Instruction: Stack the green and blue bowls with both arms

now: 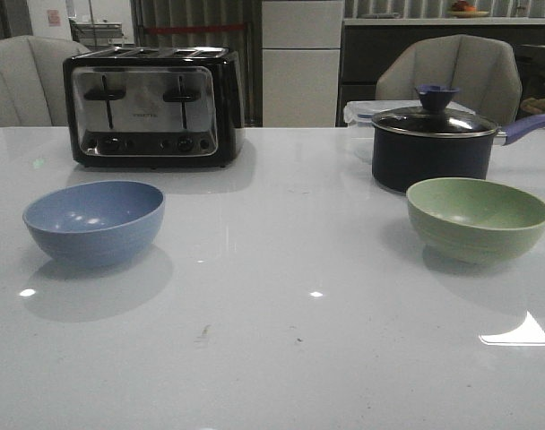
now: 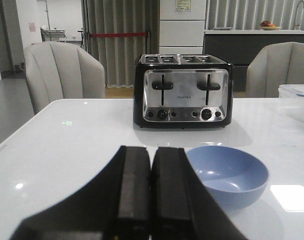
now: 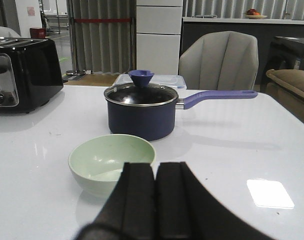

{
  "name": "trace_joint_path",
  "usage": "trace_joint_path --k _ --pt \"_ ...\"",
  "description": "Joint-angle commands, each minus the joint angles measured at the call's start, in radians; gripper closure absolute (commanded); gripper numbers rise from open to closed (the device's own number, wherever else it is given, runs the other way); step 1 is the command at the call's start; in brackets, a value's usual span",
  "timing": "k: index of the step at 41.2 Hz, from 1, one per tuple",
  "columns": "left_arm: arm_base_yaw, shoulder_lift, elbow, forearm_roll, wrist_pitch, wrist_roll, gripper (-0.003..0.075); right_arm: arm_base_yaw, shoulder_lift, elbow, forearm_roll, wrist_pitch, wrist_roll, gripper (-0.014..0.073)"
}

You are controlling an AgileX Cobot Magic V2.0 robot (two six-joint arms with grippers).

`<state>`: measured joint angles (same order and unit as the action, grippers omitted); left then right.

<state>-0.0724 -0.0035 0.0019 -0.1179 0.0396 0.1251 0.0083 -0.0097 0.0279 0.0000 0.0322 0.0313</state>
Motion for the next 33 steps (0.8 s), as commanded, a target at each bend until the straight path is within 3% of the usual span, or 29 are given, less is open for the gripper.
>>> trace_joint_path --k 1,33 --pt "-0.007 -0.021 0.007 -0.009 -0.09 -0.01 0.062 -0.005 -0.02 -0.003 -0.011 -0.095 0.0 0.0567" --pt "-0.007 -0.021 -0.02 -0.009 -0.147 -0.01 0.0619 -0.004 -0.02 -0.038 -0.011 -0.124 0.0 0.0567"
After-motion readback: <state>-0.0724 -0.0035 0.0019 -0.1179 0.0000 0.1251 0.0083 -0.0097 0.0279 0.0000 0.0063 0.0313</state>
